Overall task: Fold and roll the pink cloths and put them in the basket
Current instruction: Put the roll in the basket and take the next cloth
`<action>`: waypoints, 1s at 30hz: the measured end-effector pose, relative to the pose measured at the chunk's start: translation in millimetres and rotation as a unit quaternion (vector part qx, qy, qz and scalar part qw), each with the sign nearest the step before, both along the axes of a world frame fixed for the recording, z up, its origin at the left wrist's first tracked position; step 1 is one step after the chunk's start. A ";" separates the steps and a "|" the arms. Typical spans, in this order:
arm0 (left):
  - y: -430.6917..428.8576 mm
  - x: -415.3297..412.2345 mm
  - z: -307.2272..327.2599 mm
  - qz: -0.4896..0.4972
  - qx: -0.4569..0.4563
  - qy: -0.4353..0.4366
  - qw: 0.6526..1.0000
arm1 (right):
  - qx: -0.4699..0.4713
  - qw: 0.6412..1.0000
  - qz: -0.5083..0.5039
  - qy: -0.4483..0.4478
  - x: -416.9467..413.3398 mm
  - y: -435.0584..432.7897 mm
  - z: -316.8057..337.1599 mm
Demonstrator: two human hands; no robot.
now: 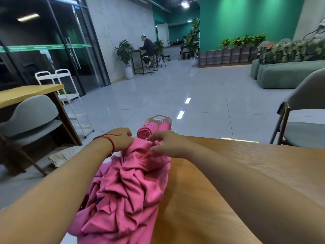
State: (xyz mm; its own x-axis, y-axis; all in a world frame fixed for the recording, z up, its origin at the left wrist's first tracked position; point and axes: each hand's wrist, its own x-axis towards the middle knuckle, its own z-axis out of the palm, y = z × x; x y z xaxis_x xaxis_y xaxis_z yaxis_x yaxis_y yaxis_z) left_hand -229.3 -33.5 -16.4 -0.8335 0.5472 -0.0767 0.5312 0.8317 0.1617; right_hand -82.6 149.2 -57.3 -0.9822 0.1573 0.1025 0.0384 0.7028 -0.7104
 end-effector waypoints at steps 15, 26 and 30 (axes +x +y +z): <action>-108.0 39.3 7.8 0.009 -0.029 -0.227 0.973 | 0.264 0.952 0.149 0.041 18.2 -76.7 -2.0; -111.1 97.2 28.2 -0.036 0.146 -0.072 0.986 | 0.214 0.970 -0.030 0.107 92.5 -59.7 31.1; -97.5 139.4 72.8 -0.079 0.203 -0.055 0.974 | 0.193 0.968 -0.071 0.143 151.7 -41.6 53.3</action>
State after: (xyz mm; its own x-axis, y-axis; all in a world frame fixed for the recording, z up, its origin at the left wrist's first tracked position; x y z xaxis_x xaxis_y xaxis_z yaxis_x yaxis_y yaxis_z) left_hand -90.0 -131.1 56.4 -0.7347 0.6724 0.0895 0.6089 0.5956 0.5240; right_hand 69.1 107.6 -4.0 -0.8759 0.1843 0.4458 -0.0055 0.9202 -0.3914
